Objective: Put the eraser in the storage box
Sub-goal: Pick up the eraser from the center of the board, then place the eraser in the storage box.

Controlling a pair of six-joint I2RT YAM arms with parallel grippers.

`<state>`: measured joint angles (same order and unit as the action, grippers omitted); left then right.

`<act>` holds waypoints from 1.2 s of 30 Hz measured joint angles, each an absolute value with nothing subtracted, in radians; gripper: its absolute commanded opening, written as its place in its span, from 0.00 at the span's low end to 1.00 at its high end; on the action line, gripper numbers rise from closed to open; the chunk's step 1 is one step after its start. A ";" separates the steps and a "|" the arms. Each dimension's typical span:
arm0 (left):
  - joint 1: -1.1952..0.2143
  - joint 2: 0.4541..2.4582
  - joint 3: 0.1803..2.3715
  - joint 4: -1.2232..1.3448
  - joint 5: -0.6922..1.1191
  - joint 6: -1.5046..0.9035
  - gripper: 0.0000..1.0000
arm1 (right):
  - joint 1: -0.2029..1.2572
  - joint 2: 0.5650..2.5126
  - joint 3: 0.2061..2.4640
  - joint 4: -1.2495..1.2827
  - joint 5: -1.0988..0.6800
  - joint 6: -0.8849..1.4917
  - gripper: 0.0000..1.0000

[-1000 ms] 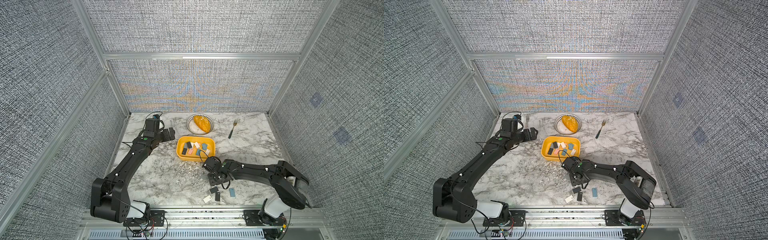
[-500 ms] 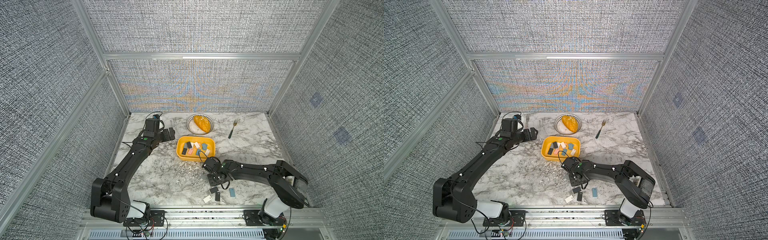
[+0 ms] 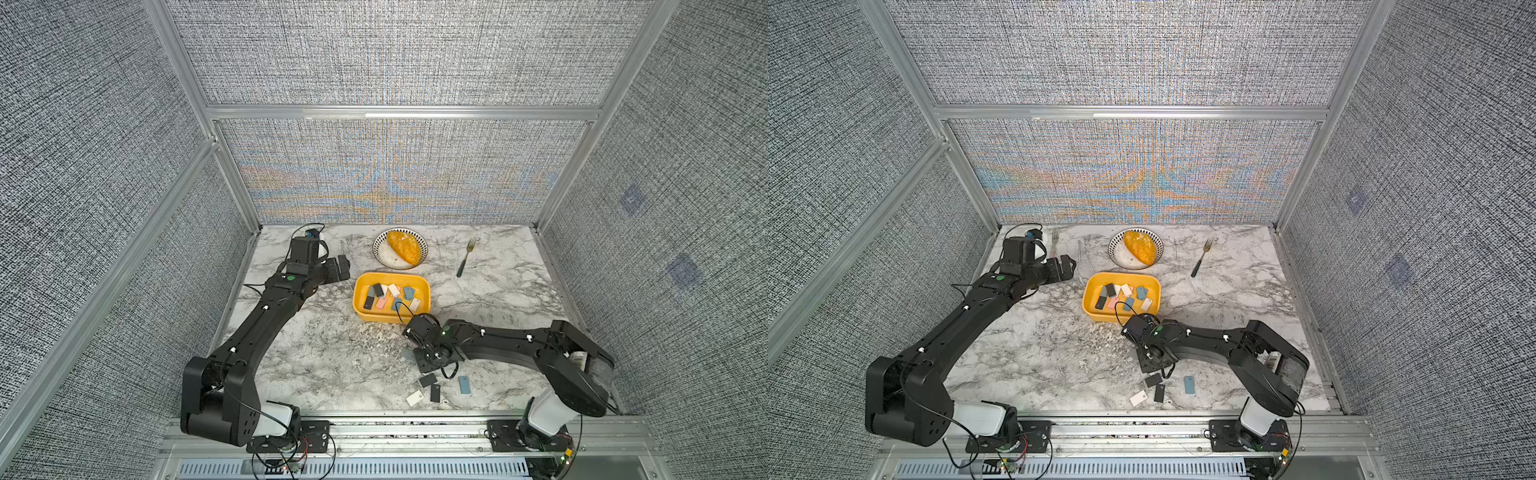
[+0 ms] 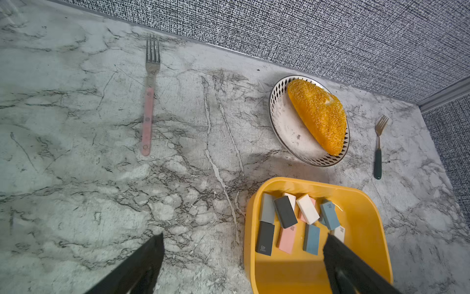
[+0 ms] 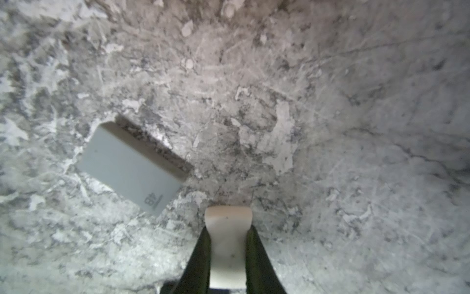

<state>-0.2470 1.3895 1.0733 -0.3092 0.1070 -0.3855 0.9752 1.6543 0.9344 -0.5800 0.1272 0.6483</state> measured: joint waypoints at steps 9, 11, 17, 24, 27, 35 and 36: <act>-0.247 1.389 1.079 -0.309 0.106 -0.385 1.00 | 0.955 1.619 1.124 -0.657 0.212 0.633 0.20; -0.247 1.390 1.082 -0.309 0.107 -0.386 1.00 | 0.941 1.620 1.166 -0.665 0.226 0.618 0.20; -0.247 1.390 1.095 -0.309 0.105 -0.394 1.00 | 0.871 1.685 1.316 -0.650 0.250 0.545 0.20; -0.247 1.390 1.113 -0.314 0.104 -0.397 1.00 | 0.774 1.826 1.464 -0.568 0.236 0.439 0.21; -0.247 1.392 1.124 -0.316 0.098 -0.397 1.00 | 0.738 1.888 1.504 -0.541 0.221 0.398 0.21; -0.247 1.416 1.147 -0.316 0.080 -0.398 1.00 | 0.686 1.992 1.544 -0.498 0.173 0.342 0.21; -0.247 1.422 1.151 -0.317 0.079 -0.398 1.00 | 0.681 2.000 1.547 -0.494 0.169 0.340 0.21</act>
<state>-0.2470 1.4216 1.1511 -0.3168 0.0792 -0.3977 0.6807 1.9999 1.5475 -0.4938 0.1692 0.3405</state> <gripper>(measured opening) 0.998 0.227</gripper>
